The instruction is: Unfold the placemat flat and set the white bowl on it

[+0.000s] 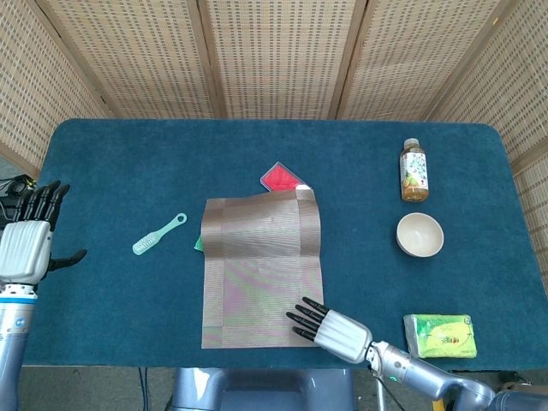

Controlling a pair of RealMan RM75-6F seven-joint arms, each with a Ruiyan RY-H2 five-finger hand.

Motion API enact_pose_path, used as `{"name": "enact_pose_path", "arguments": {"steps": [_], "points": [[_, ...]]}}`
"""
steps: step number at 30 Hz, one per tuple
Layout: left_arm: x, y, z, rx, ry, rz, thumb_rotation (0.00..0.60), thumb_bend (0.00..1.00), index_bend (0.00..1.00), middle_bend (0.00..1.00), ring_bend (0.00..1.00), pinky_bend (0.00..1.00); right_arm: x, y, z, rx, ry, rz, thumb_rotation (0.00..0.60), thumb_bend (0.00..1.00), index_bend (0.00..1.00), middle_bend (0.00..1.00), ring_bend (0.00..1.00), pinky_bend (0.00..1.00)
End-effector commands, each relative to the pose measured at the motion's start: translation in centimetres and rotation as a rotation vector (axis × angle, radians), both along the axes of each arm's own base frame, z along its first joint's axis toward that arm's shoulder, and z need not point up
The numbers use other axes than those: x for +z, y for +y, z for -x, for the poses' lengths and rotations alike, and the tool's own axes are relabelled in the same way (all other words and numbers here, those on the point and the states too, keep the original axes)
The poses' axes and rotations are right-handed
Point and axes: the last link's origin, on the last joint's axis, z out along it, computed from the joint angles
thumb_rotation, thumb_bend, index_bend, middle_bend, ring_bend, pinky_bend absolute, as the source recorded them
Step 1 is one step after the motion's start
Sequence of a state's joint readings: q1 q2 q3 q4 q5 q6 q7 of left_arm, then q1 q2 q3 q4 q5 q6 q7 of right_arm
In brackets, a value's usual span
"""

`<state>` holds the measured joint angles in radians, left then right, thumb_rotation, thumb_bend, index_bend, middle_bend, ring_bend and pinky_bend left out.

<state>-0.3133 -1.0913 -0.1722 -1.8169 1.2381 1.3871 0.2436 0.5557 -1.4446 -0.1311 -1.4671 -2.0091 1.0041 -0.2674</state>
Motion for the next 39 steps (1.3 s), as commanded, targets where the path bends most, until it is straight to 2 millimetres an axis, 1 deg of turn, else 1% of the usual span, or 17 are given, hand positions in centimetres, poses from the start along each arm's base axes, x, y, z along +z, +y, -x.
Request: {"name": "enact_pose_path", "arguments": {"steps": [1, 5, 12, 20, 23, 25, 32, 34, 39], "points": [[-0.1, 0.1, 0.1, 0.004, 0.000, 0.005, 0.600, 0.00, 0.00, 0.00, 0.00, 0.00, -0.4, -0.2, -0.2, 0.002, 0.005, 0.006, 0.600, 0.00, 0.19, 0.00, 0.00, 0.00], [-0.3, 0.2, 0.1, 0.007, 0.005, 0.014, 0.600, 0.00, 0.00, 0.00, 0.00, 0.00, -1.0, -0.5, -0.6, -0.020, -0.002, 0.000, 0.600, 0.00, 0.19, 0.00, 0.00, 0.00], [-0.7, 0.4, 0.0, 0.004, 0.015, 0.031, 0.600, 0.00, 0.00, 0.00, 0.00, 0.00, -1.9, -0.3, -1.3, -0.012, 0.009, -0.008, 0.600, 0.00, 0.19, 0.00, 0.00, 0.00], [-0.8, 0.4, 0.0, 0.005, 0.016, 0.035, 0.600, 0.00, 0.00, 0.00, 0.00, 0.00, -2.5, -0.8, -2.0, -0.028, -0.009, -0.004, 0.600, 0.01, 0.19, 0.00, 0.00, 0.00], [-0.8, 0.4, 0.0, 0.004, 0.015, 0.035, 0.600, 0.00, 0.00, 0.00, 0.00, 0.00, -2.6, -1.0, -2.3, -0.035, -0.023, -0.002, 0.600, 0.12, 0.19, 0.00, 0.00, 0.00], [-0.8, 0.4, 0.0, 0.004, 0.014, 0.036, 0.600, 0.00, 0.00, 0.00, 0.00, 0.00, -2.5, -1.2, -2.7, -0.041, -0.042, 0.004, 0.600, 0.22, 0.19, 0.00, 0.00, 0.00], [-0.9, 0.4, -0.1, 0.001, 0.016, 0.043, 0.600, 0.00, 0.00, 0.00, 0.00, 0.00, -2.3, -1.7, -3.4, -0.047, -0.077, 0.012, 0.600, 0.44, 0.18, 0.00, 0.00, 0.00], [-0.9, 0.4, -0.1, 0.002, 0.017, 0.044, 0.600, 0.00, 0.00, 0.00, 0.00, 0.00, -2.2, -1.7, -3.4, -0.047, -0.085, 0.014, 0.600, 0.52, 0.20, 0.00, 0.00, 0.00], [-1.0, 0.4, -0.1, 0.001, 0.018, 0.047, 0.600, 0.00, 0.00, 0.00, 0.00, 0.00, -2.2, -1.7, -3.4, -0.045, -0.098, 0.015, 0.600, 0.64, 0.28, 0.00, 0.00, 0.00]]}}
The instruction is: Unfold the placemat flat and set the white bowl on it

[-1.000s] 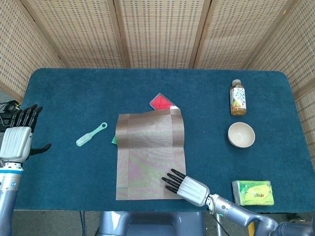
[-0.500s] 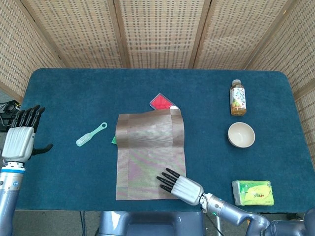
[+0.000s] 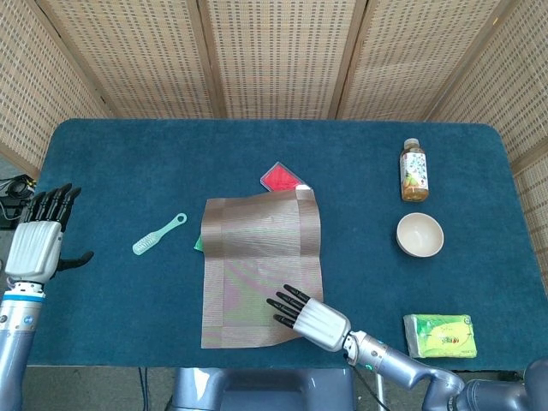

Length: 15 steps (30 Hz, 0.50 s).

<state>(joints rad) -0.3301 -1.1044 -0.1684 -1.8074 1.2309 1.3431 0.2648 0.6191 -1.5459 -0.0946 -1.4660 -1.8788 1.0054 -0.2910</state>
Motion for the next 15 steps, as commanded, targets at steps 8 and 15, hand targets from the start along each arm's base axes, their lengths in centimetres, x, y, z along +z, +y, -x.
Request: {"name": "enact_pose_path", "arguments": {"steps": [8, 15], "points": [[-0.10, -0.10, -0.08, -0.005, 0.002, 0.002, 0.600, 0.00, 0.00, 0.00, 0.00, 0.00, -0.10, 0.28, 0.04, 0.013, -0.023, -0.004, 0.600, 0.72, 0.56, 0.00, 0.00, 0.00], [-0.17, -0.17, -0.10, -0.007, 0.001, 0.006, 0.600, 0.00, 0.00, 0.00, 0.00, 0.00, -0.32, 0.85, 0.20, 0.036, -0.042, -0.010, 0.600, 0.74, 0.72, 0.00, 0.00, 0.00]]}}
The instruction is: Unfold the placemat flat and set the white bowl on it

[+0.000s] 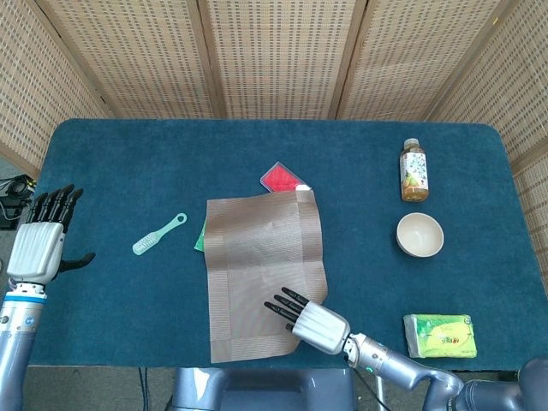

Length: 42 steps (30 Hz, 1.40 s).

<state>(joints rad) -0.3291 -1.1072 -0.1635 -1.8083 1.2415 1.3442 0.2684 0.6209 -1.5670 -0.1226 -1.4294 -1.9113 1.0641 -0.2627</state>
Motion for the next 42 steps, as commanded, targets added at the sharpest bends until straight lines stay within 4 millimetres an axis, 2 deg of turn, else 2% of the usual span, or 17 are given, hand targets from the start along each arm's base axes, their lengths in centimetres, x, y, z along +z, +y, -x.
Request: {"name": "enact_pose_path", "arguments": {"steps": [1, 6, 11, 14, 19, 24, 31, 42], "points": [[0.0, -0.1, 0.0, 0.000, -0.003, 0.000, 0.600, 0.00, 0.00, 0.00, 0.00, 0.00, -0.1, 0.5, 0.1, 0.023, -0.012, -0.003, 0.600, 0.75, 0.73, 0.00, 0.00, 0.00], [0.0, -0.2, 0.1, 0.000, -0.003, 0.001, 0.600, 0.00, 0.00, 0.00, 0.00, 0.00, 0.6, 1.0, 0.7, 0.086, -0.025, 0.004, 0.600, 0.75, 0.73, 0.00, 0.00, 0.00], [0.0, -0.3, 0.0, -0.003, -0.002, 0.001, 0.600, 0.00, 0.00, 0.00, 0.00, 0.00, 3.0, 1.1, 2.2, 0.220, 0.008, 0.051, 0.600, 0.76, 0.73, 0.01, 0.00, 0.00], [-0.1, -0.4, -0.1, -0.007, 0.000, 0.005, 0.600, 0.00, 0.00, 0.00, 0.00, 0.00, 4.8, 0.7, 3.8, 0.297, 0.069, 0.079, 0.600, 0.75, 0.73, 0.02, 0.00, 0.00], [-0.3, -0.5, -0.2, -0.009, 0.003, 0.010, 0.600, 0.00, 0.00, 0.00, 0.00, 0.00, 8.1, -1.3, 6.5, 0.452, 0.247, 0.152, 0.600, 0.72, 0.73, 0.02, 0.00, 0.00], [-0.5, -0.5, -0.3, -0.010, 0.006, 0.014, 0.600, 0.00, 0.00, 0.00, 0.00, 0.00, 10.5, -3.4, 8.0, 0.608, 0.400, 0.259, 0.600, 0.68, 0.73, 0.02, 0.00, 0.00], [-0.6, -0.4, -0.2, -0.008, 0.009, 0.015, 0.600, 0.00, 0.00, 0.00, 0.00, 0.00, 11.9, -5.3, 8.0, 0.668, 0.470, 0.329, 0.600, 0.63, 0.72, 0.02, 0.00, 0.00], [-0.8, -0.2, -0.1, 0.000, 0.017, 0.023, 0.600, 0.00, 0.00, 0.00, 0.00, 0.00, 13.6, -9.4, 6.7, 0.762, 0.558, 0.433, 0.600, 0.60, 0.72, 0.00, 0.00, 0.00]]}}
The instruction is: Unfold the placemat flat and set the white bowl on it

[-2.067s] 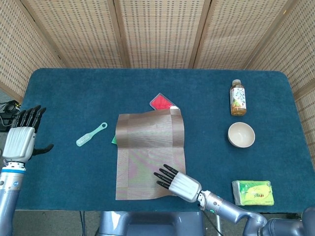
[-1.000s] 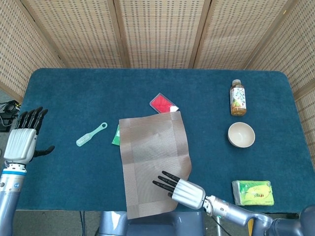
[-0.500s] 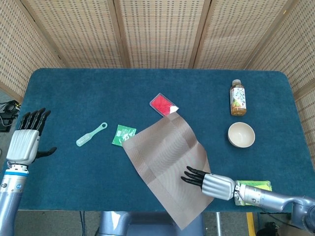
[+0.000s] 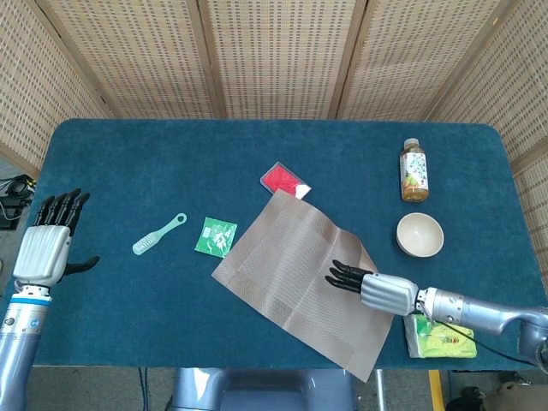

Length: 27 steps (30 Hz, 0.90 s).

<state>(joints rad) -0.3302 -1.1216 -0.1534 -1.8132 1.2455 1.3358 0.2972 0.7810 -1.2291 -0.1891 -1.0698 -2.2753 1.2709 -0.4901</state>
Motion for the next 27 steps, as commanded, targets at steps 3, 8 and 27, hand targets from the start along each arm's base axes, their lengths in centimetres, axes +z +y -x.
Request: {"name": "enact_pose_path", "arguments": {"steps": [3, 8, 27], "points": [[-0.1, 0.1, 0.0, 0.003, 0.003, 0.001, 0.600, 0.00, 0.00, 0.00, 0.00, 0.00, 1.0, -1.7, -0.8, 0.040, 0.017, 0.051, 0.600, 0.57, 0.71, 0.00, 0.00, 0.00], [-0.2, 0.1, 0.1, 0.005, 0.008, 0.007, 0.600, 0.00, 0.00, 0.00, 0.00, 0.00, 2.7, -4.0, -1.4, 0.052, -0.022, 0.164, 0.600, 0.35, 0.51, 0.00, 0.00, 0.00], [-1.3, 0.6, 0.1, -0.005, 0.048, 0.029, 0.600, 0.00, 0.00, 0.00, 0.00, 0.00, 9.6, -4.0, 2.6, -0.558, -0.811, 0.464, 0.600, 0.00, 0.00, 0.00, 0.00, 0.00]]}}
